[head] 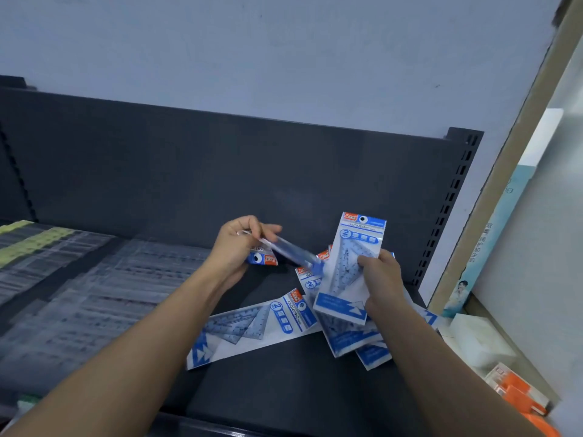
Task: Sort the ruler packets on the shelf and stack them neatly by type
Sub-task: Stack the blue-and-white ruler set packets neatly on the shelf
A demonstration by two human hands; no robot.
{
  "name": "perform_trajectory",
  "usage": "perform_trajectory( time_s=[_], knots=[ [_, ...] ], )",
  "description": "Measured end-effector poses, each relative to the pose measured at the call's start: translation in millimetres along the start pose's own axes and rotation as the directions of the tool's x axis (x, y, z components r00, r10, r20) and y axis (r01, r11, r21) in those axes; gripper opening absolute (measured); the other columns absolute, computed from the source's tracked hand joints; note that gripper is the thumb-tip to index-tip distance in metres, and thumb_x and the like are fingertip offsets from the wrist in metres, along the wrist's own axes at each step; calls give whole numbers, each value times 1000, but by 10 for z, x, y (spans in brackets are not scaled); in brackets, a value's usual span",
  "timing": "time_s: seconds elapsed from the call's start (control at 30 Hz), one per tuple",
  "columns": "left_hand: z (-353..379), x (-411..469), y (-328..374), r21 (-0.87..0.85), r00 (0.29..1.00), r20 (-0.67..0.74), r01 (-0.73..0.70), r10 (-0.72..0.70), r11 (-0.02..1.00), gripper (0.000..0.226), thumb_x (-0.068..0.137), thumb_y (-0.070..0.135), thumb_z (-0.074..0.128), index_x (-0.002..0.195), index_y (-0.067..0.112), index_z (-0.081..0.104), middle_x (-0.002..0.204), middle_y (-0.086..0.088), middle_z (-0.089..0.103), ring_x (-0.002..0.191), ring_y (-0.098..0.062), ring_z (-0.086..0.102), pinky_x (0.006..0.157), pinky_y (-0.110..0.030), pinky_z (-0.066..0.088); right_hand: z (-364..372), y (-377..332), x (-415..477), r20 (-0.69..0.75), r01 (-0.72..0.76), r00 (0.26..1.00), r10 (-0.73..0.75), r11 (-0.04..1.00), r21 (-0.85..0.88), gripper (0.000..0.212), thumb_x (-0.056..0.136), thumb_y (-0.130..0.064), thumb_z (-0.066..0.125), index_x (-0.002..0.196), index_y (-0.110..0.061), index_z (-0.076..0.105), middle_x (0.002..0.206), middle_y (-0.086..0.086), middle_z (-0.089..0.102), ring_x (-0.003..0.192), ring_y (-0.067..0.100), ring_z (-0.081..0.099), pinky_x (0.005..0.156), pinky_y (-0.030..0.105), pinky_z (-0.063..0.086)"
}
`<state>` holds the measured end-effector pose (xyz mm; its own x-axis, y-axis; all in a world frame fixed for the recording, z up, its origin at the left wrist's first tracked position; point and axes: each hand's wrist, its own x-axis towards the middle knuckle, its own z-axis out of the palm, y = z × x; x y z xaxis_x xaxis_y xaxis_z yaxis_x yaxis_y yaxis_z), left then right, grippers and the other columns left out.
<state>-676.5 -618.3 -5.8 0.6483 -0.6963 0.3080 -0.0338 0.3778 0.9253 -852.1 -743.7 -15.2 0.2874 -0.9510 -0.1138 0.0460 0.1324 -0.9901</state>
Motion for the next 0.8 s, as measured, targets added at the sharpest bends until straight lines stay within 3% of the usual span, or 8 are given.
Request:
perform_trajectory(
  time_s=[0.13,0.27,0.37,0.5,0.6,0.67,0.73,0.8],
  knots=[
    [61,-57,4,-91,982,166,107,-90,990,63,71,-30,22,39,21,41,49,-3,54,82,-20,70,64,-36,55,62,-49,-62,234,-90,965,122,985,-146,22,89,5,48,91,-11,63,97,21,69,86,36,67,86,56,54],
    [83,-54,-81,5,958,260,121,-118,993,60,67,-29,26,35,19,44,85,-8,70,87,-26,67,64,-31,55,124,-71,-192,461,-211,845,271,961,-178,11,95,-12,56,98,-7,65,85,14,75,71,26,71,76,42,56],
    [12,-18,-139,171,954,279,66,-112,983,65,68,-33,28,35,19,49,102,-5,67,102,-23,63,76,-31,55,98,-50,-178,508,-189,823,253,966,-174,26,93,-26,62,108,-5,65,95,16,75,85,31,72,82,46,57],
    [-53,28,-236,420,981,189,-48,-35,906,55,74,-23,61,63,31,70,107,4,55,106,-16,56,96,-28,44,69,-31,-177,456,-73,876,155,978,-194,19,85,-2,69,104,-6,66,91,15,75,76,28,72,66,39,59],
    [-103,63,-319,636,999,-1,-39,51,771,44,75,-2,75,104,28,63,111,-1,52,113,-21,53,103,-30,40,59,-2,-111,245,26,969,10,989,-142,10,91,-5,62,100,-8,62,92,12,72,76,25,70,66,37,58],
    [-89,17,-251,713,970,81,103,-228,693,49,77,13,79,119,20,57,112,-1,55,107,-19,55,94,-27,42,30,26,-36,107,114,990,-94,974,-198,7,95,-14,56,101,-13,57,98,9,68,85,25,68,75,41,58],
    [-51,-51,-151,907,793,196,77,-577,414,68,74,31,81,132,17,49,120,1,54,111,-17,53,95,-26,40,11,47,-15,71,137,990,-123,958,-252,9,96,-18,50,103,-13,52,102,8,65,92,25,66,78,40,55],
    [13,-121,-86,982,676,187,-123,-713,141,83,68,40,84,137,15,43,133,-1,50,119,-21,51,99,-32,42,17,77,-19,101,120,990,-96,955,-272,9,97,-18,48,104,-14,51,103,9,64,94,27,65,82,43,54]
  ],
)
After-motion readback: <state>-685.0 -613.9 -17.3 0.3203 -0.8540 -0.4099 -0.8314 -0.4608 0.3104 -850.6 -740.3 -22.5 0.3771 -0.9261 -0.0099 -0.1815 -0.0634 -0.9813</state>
